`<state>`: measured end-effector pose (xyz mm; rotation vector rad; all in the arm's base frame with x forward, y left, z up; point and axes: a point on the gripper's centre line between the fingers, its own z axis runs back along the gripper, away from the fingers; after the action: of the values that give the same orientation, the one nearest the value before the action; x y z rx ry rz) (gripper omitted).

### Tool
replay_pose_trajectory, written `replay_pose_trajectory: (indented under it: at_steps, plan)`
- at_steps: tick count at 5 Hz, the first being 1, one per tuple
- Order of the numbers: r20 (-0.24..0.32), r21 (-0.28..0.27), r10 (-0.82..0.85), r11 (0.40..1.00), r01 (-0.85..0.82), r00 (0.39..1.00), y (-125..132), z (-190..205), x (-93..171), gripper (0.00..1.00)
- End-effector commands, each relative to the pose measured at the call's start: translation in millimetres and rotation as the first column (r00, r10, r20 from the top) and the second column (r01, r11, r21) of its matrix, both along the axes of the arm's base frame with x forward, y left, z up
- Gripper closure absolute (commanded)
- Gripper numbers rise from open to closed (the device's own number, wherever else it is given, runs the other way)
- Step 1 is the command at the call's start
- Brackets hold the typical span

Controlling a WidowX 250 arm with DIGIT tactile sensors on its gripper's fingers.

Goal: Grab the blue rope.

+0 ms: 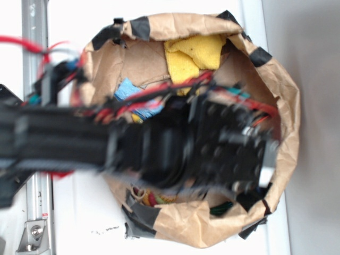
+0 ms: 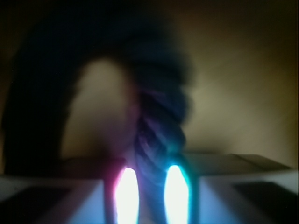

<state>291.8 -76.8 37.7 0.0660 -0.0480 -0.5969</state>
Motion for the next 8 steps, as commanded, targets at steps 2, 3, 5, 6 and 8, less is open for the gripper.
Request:
replay_pose_trajectory:
  at_steps: [2,3,5,6,8]
  plan:
    - [0.168,-0.063,0.376,0.927,-0.371,0.911,34,125,-11,1.0]
    - [0.175,-0.127,0.358,0.932,-0.339,0.917,49,128,-16,0.0]
    - [0.16,-0.233,0.237,0.953,-0.196,0.958,40,75,-2,0.0]
    - [0.162,-0.24,0.136,0.966,-0.095,0.977,15,52,14,0.0]
    - [0.111,-0.193,0.089,0.979,-0.066,0.99,-1,16,45,0.0]
